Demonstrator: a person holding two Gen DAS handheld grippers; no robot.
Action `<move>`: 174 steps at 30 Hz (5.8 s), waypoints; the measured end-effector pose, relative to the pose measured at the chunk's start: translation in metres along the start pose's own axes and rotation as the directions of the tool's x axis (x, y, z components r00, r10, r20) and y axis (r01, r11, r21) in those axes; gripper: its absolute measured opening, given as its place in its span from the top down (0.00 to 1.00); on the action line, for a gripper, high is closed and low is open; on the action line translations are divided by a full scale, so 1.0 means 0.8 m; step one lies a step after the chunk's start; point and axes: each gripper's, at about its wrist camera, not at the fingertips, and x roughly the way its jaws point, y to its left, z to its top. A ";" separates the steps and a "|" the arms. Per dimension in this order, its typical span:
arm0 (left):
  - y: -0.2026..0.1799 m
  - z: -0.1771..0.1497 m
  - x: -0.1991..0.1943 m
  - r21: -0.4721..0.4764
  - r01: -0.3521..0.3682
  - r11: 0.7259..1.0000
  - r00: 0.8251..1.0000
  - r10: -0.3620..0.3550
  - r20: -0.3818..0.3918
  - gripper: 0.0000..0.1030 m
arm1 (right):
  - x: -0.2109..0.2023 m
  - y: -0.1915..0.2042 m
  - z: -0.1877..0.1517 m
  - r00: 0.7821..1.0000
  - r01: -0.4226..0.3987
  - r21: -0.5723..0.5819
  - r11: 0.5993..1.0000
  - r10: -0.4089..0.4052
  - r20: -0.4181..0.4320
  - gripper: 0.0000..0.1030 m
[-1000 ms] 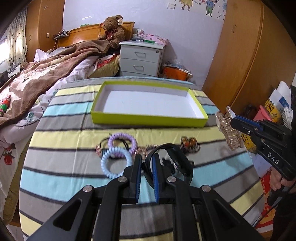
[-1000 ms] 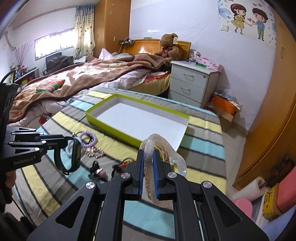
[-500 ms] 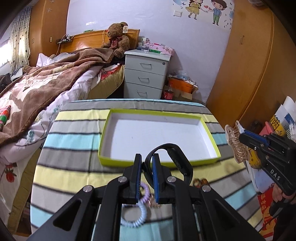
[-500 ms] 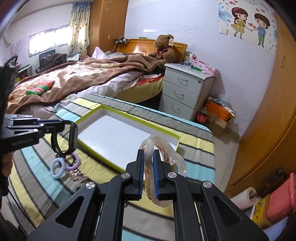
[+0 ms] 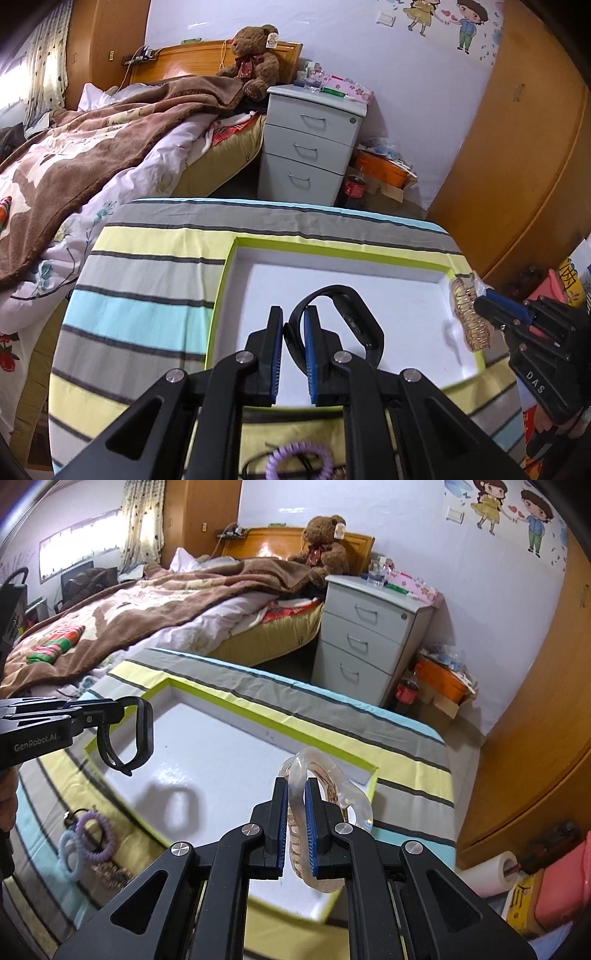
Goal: Organize jewelry
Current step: 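Carry the watch band into the green box with the left gripper while the right carries the clip there, then open both grippers to release band and clip, then withdraw from the box, then grasp the blue coil hair tie with the left gripper while the right approaches the black hair tie, then close the right gripper on the black hair tie with the pink bead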
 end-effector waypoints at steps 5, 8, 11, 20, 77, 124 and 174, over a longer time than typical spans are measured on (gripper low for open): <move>0.007 0.009 0.033 -0.013 -0.011 1.000 0.999 0.011 -0.041 0.88 | 0.026 0.007 0.009 1.000 0.011 -0.014 1.000 -0.011 -0.029 0.91; 0.007 0.012 0.045 -0.001 -0.033 0.999 0.998 0.033 -0.044 0.88 | 0.039 0.013 0.012 0.998 0.033 -0.044 0.998 -0.035 -0.044 0.91; 0.008 0.014 0.058 -0.002 -0.034 0.999 0.998 0.034 -0.061 0.88 | 0.049 0.017 0.012 0.997 0.049 -0.062 0.997 -0.053 -0.055 0.91; 0.014 0.014 0.083 -0.011 -0.056 0.998 0.994 0.054 -0.093 0.88 | 0.065 0.027 0.015 0.993 0.083 -0.119 0.989 -0.092 -0.071 0.91; -0.023 -0.083 -0.094 0.084 -0.064 0.994 0.995 0.057 0.085 0.47 | -0.123 0.043 -0.082 0.982 -0.011 0.153 0.988 -0.018 0.189 0.60; 0.066 -0.178 -0.097 -0.067 -0.003 0.998 0.999 0.000 -0.041 0.47 | -0.042 0.136 -0.150 0.989 -0.134 0.072 0.988 0.137 -0.047 0.67; 0.019 -0.164 -0.085 0.041 -0.102 0.994 0.994 0.103 -0.040 0.90 | -0.104 0.112 -0.147 0.983 -0.158 0.139 0.978 0.142 0.119 0.70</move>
